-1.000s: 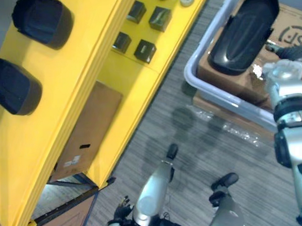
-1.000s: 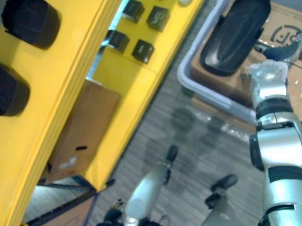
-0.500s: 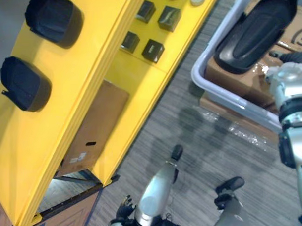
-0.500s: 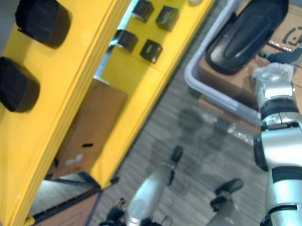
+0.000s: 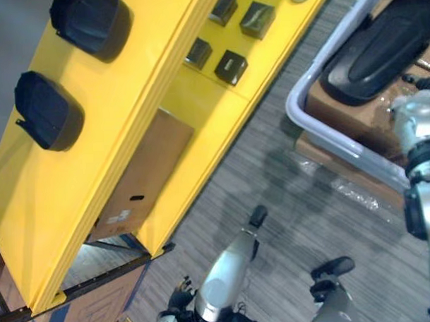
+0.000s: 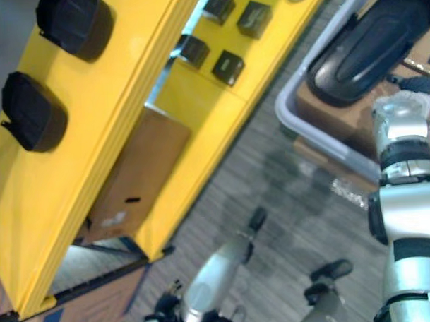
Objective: Walk over and take plastic housings, then place them on the shelf
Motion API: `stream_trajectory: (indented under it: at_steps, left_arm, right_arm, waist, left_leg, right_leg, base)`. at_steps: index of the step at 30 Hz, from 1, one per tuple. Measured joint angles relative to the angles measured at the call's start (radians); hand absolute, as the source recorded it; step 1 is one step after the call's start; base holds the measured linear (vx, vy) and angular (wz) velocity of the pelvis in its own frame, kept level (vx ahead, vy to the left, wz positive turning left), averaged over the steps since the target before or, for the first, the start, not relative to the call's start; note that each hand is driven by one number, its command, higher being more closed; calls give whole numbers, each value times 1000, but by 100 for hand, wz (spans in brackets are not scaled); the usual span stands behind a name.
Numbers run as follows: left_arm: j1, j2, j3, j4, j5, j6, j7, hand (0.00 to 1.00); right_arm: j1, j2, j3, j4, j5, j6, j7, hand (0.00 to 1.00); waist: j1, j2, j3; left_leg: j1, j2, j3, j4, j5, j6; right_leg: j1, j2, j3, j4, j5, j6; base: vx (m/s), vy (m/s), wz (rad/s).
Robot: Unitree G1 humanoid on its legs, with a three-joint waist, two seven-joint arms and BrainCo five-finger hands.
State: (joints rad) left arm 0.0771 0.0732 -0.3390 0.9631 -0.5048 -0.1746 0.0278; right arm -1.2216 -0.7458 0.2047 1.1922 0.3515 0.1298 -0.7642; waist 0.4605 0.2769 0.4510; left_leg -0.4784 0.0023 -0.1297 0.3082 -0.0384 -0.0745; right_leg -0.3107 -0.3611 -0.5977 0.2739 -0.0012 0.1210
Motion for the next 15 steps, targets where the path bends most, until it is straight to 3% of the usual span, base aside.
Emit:
stream_trajectory:
  at_steps: [6, 9, 14, 15]
  left_arm:
    - [0, 0, 0, -1, 0, 0, 5, 0]
    - [0, 0, 0, -1, 1, 1, 7, 0]
    - [1, 0, 0, -1, 2, 1, 7, 0]
    - [1, 0, 1, -1, 2, 1, 6, 0]
  right_arm:
    - [-48, -1, -2, -86, -135, -164, -183, 0]
    - [-86, -2, 5, -143, -220, -220, -219, 0]
    - [-105, -1, 57, -200, -348, -274, -238, 0]
    - [-108, 0, 74, -210, -354, -310, -213, 0]
  waist:
    - [-7, 0, 0]
    - [-13, 0, 0]
    - [-17, 0, 0]
    - [-17, 0, 0]
  left_leg:
    - [0, 1, 0, 7, 0, 0]
    - [6, 2, 2, 7, 0, 0]
    - [8, 3, 3, 7, 0, 0]
    - [9, 3, 3, 7, 0, 0]
  right_leg:
    - [0, -1, 2, 5, -4, -7]
    - [0, -1, 4, 8, -5, -8]
    - [3, -1, 5, 11, -5, -8]
    - [4, -1, 5, 12, -5, -8]
  base:
    - [-5, -1, 0]
    - [-37, -7, -2]
    - [-8, -2, 0]
    - [0, 0, 0]
